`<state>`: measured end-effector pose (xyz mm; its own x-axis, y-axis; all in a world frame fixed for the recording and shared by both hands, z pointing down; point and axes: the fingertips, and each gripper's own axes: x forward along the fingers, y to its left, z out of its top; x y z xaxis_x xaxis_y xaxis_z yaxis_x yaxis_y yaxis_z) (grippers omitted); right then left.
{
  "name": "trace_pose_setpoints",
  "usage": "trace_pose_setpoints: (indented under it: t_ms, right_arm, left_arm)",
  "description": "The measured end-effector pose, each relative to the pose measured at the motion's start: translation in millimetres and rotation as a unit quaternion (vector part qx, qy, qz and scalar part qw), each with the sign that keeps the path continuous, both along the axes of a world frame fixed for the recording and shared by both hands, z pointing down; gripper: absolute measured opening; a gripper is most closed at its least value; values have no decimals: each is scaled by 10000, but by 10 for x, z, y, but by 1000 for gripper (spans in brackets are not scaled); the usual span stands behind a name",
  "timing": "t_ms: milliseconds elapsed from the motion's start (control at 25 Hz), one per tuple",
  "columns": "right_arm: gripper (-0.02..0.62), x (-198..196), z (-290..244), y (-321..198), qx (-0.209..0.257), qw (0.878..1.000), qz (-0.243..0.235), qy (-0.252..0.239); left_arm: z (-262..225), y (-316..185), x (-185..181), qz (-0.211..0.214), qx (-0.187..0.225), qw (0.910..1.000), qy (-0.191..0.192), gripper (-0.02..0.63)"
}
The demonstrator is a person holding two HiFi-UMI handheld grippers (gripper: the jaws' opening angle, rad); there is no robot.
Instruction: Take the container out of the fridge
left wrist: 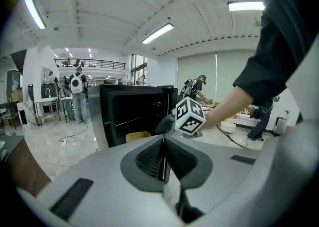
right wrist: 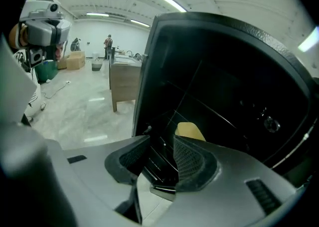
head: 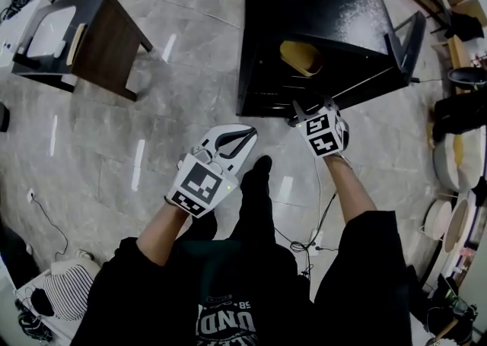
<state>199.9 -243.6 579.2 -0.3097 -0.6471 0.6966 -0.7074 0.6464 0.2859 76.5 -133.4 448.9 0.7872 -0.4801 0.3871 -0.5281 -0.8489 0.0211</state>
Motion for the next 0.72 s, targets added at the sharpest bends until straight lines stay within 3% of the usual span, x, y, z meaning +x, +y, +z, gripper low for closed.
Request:
trace_pose_setpoints:
  t_ms: [720]
  right_arm:
    - [124, 553, 864, -908, -503, 9937, 34, 1000]
  left_arm:
    - [301, -294, 79, -287, -192, 9991, -250, 15]
